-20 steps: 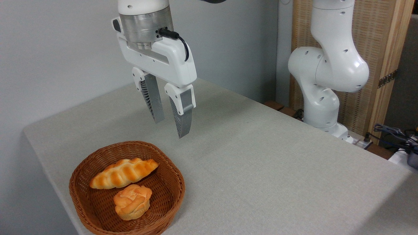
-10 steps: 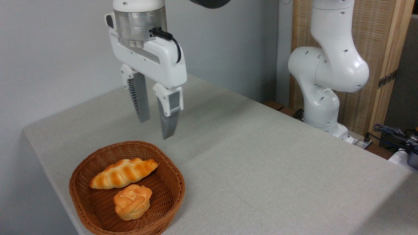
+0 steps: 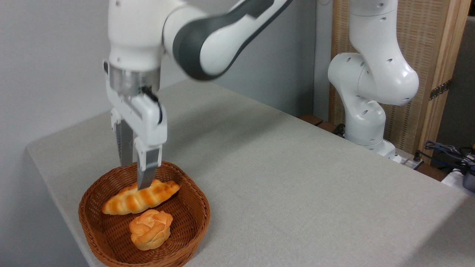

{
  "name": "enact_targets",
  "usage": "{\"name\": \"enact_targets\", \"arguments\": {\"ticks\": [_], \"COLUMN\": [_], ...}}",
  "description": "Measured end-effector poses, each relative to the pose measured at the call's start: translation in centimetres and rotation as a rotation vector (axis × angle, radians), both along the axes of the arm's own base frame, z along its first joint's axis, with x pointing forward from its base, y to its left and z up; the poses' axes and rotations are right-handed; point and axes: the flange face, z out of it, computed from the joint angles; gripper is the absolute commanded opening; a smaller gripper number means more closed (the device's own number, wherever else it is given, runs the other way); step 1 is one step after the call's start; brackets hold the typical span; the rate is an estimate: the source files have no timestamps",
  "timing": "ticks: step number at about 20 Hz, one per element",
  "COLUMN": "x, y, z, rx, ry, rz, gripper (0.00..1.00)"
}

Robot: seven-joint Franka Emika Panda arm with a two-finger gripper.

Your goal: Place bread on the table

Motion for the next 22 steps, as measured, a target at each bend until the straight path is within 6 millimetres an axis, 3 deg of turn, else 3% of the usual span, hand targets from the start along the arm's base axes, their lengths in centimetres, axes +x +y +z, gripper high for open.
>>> {"name": "enact_targets", "arguments": {"ticks": [4, 13, 21, 22], "x": [1.0, 1.1, 1.1, 1.1], "y": [-1.6, -2.9, -2.9, -2.9], "z": [-3.6, -6.7, -6.9, -6.9], "rx": [-0.011, 0.001, 0.022, 0.03], "ry": [0.018, 0.057, 0.043, 0.039], "rz": [-0.021, -0.113, -0.209, -0.228], "gripper": [1.0, 1.0, 0.99, 0.86]}}
